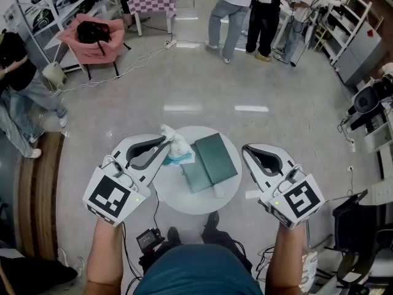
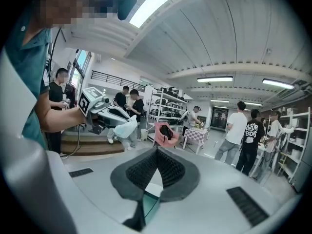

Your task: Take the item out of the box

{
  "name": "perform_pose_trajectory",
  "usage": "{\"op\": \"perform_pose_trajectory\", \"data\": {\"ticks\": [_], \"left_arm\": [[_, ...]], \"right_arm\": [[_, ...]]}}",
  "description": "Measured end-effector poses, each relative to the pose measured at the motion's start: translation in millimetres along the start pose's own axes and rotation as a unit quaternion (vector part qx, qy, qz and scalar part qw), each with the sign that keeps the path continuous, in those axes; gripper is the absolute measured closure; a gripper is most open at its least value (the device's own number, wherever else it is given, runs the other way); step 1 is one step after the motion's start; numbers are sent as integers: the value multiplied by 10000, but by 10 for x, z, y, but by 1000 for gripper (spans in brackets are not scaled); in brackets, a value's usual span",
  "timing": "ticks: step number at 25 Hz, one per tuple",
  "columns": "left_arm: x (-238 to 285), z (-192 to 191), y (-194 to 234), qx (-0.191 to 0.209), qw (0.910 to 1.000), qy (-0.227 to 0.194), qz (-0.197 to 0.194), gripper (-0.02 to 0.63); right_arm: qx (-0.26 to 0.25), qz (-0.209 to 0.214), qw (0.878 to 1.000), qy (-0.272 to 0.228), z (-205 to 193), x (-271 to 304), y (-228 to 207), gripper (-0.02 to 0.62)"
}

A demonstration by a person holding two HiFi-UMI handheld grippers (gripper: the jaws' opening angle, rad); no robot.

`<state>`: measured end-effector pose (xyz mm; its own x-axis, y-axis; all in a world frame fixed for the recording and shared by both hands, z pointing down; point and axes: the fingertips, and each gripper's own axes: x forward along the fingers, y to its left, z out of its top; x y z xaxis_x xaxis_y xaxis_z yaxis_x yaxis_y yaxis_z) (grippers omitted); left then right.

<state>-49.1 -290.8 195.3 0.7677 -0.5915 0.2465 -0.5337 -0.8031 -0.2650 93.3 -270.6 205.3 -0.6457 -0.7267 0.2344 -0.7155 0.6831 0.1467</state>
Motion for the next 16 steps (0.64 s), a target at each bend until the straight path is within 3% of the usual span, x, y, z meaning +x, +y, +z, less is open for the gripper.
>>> {"op": "perform_pose_trajectory", "data": {"ticks": [16], "left_arm": [[-11, 0, -27, -14, 10000, 40, -77, 561]], "right_arm": [[-10, -24, 9999, 170, 35, -37, 37, 557]]}}
